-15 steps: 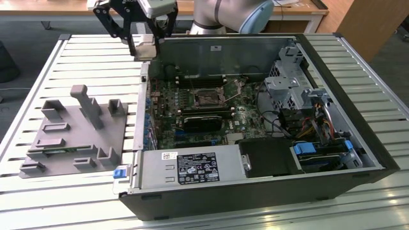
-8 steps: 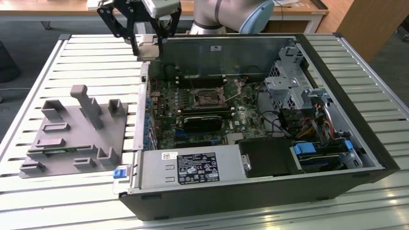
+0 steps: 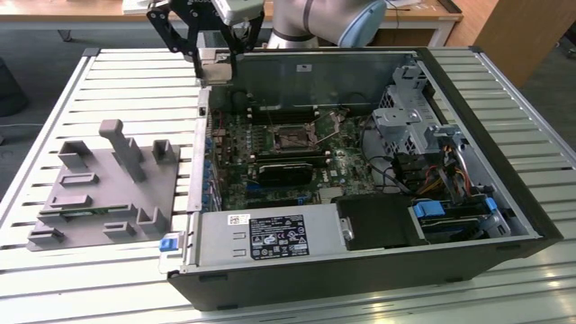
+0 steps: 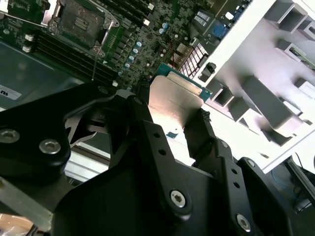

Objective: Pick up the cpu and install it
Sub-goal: 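Pick up the cpu and move it towards the insertion slot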

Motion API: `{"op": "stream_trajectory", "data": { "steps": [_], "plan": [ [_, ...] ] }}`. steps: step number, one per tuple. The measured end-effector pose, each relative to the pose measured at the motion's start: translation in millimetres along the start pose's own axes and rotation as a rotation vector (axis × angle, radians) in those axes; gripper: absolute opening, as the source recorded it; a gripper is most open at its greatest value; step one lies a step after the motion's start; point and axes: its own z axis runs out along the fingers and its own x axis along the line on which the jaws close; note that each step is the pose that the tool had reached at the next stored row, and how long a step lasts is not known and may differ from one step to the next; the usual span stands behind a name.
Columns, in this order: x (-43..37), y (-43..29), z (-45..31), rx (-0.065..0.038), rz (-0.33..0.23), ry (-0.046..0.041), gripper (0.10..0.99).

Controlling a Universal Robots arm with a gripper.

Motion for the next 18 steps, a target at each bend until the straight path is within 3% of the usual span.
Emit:
{"op": "stream_trajectory", "data": {
  "steps": [18],
  "plan": [
    [-25.8,2.0,0.1,0.0,0.0,-0.0001,0.533]
  ]
}}
